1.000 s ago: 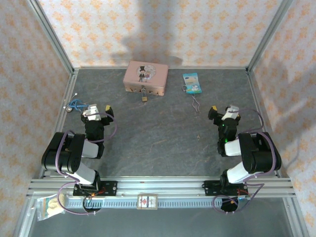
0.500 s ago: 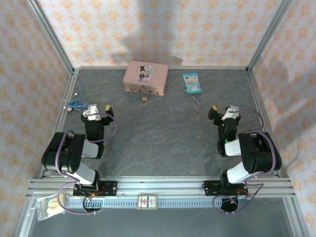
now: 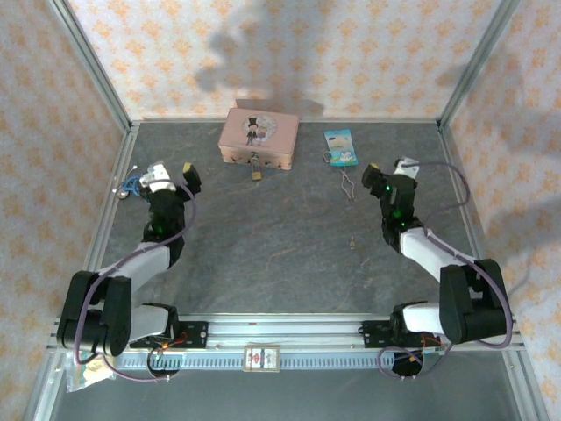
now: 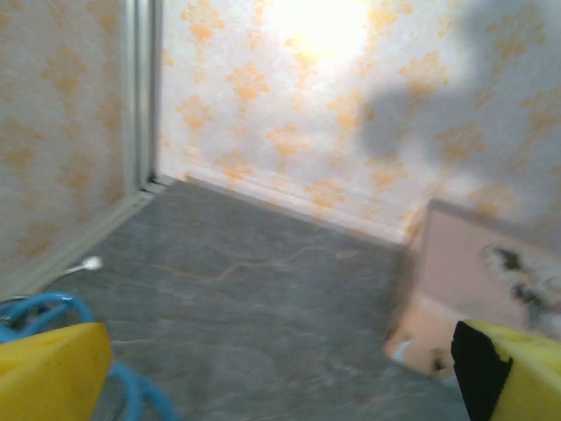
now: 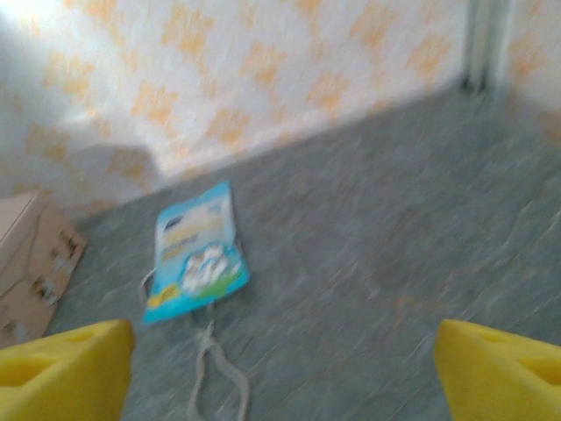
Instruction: Unlock the padlock with the key
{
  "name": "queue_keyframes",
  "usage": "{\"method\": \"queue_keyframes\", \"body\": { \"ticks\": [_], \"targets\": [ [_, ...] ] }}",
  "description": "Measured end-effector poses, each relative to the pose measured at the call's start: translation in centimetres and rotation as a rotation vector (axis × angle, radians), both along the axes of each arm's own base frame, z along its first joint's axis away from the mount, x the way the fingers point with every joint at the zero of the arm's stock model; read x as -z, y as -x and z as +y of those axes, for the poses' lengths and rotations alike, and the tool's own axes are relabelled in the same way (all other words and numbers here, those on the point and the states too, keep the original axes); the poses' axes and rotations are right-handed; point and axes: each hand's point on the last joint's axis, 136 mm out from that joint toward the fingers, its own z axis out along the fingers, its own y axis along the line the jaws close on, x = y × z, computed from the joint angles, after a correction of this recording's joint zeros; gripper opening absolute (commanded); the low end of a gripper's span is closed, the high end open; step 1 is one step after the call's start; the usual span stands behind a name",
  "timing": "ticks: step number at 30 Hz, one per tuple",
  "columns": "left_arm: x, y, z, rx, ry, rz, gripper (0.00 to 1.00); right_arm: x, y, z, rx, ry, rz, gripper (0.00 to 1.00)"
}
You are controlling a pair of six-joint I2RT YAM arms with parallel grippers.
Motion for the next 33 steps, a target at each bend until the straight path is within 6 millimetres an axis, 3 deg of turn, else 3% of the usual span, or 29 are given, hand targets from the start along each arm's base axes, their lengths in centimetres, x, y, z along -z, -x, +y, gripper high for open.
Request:
{"method": "queue_keyframes", "body": {
  "ticks": [3, 8, 13, 16, 23, 33],
  "targets": [
    [-0.9, -0.8, -2.6, 0.089, 0.091, 0.013, 0.98, 0.8, 0.3, 2.5, -0.053, -0.054, 0.115, 0.78],
    [2.6, 0.0, -9.8, 0.296, 0.211, 0.156, 0.97, 4.5, 3.7, 6.6, -0.144, -0.070, 0.360, 0.64],
    [4.4, 1.8, -15.5, 0.446, 0.320, 0.225, 0.97, 8.8, 8.4, 7.1, -0.149, -0.045, 0.604, 0.47],
    [5.1, 2.8, -17.7, 0.496, 0.366, 0.249, 0.97, 10.6, 10.8, 7.2, -0.142, -0.031, 0.701, 0.45],
    [7.1, 3.4, -19.3, 0.517, 0.433, 0.291, 0.97, 14.9, 15.2, 6.4, -0.113, -0.036, 0.851, 0.41],
    [7.3, 3.5, -19.2, 0.514, 0.443, 0.289, 0.97, 15.9, 14.7, 7.3, -0.129, -0.072, 0.845, 0.30]
  ]
}}
